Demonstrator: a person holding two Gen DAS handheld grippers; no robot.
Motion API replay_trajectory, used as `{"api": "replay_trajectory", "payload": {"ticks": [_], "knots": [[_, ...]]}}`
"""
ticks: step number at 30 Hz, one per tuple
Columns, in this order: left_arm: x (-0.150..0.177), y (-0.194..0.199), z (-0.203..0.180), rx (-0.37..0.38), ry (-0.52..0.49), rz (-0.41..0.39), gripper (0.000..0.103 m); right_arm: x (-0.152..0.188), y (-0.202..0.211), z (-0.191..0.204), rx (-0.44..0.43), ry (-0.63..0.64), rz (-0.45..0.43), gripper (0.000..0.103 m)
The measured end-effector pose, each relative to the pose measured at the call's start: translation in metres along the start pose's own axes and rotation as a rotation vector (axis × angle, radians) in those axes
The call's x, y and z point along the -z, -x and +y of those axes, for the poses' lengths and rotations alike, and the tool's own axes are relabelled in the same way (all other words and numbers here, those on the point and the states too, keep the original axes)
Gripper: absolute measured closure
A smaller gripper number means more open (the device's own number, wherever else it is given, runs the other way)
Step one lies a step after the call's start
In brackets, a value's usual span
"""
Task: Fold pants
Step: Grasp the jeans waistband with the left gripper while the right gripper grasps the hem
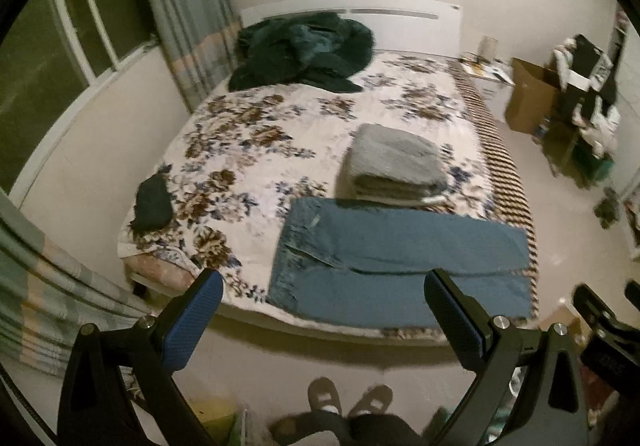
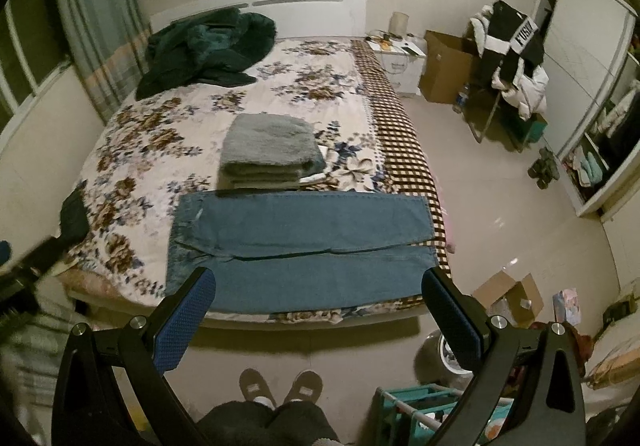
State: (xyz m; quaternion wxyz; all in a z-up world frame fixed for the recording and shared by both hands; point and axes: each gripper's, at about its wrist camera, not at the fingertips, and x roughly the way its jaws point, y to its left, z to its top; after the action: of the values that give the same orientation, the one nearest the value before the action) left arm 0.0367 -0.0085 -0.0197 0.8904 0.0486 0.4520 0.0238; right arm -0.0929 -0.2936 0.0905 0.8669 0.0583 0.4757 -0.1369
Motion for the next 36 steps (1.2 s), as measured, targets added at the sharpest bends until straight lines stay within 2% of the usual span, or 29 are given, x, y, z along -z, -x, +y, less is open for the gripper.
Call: {"api": "replay_trajectory", "payload": {"ticks": [5,8,14,16,20,24,27,28,30,31,36], "knots": [[-0.013,-0.043,-0.011,-0.07,0.019,-0.001,0.0,-0.012,-0.056,-0.018,0.008,-0.038,0.027,0.0],[-0.021,-0.076,-0.016,-0.084,0.023,0.041,0.0,-0.022,-0.098,-0.028,0.011,-0.062,0.052,0.0],[-0.047,-0.173,-0.011,-0.083,0.091,0.237,0.0,-0.051,-0.206,-0.053,0.012,-0.166,0.146,0.0],[-0.058,-0.218,-0.005,-0.087,0.145,0.322,0.0,-0.06,-0.245,-0.064,0.012,-0.222,0.187,0.0],[-0.073,-0.297,0.011,-0.106,0.24,0.455,0.0,-0.079,-0.35,-0.092,0.01,-0.395,0.321,0.0],[-0.09,-0.39,0.027,-0.133,0.354,0.586,0.0,-0.094,-0.454,-0.119,0.055,-0.545,0.417,0.0],[-0.102,-0.458,0.037,-0.168,0.427,0.652,0.0,-0.099,-0.524,-0.136,0.077,-0.635,0.488,0.0],[-0.105,-0.481,0.039,-0.175,0.455,0.673,0.0,-0.103,-0.558,-0.143,0.089,-0.675,0.52,0.0],[-0.109,-0.527,0.045,-0.184,0.517,0.721,0.0,-0.104,-0.594,-0.151,0.109,-0.716,0.547,0.0],[-0.111,-0.55,0.048,-0.186,0.553,0.737,0.0,-0.107,-0.626,-0.156,0.132,-0.741,0.562,0.0],[-0.112,-0.654,0.052,-0.18,0.674,0.833,0.0,-0.105,-0.713,-0.174,0.188,-0.833,0.622,0.0]]}}
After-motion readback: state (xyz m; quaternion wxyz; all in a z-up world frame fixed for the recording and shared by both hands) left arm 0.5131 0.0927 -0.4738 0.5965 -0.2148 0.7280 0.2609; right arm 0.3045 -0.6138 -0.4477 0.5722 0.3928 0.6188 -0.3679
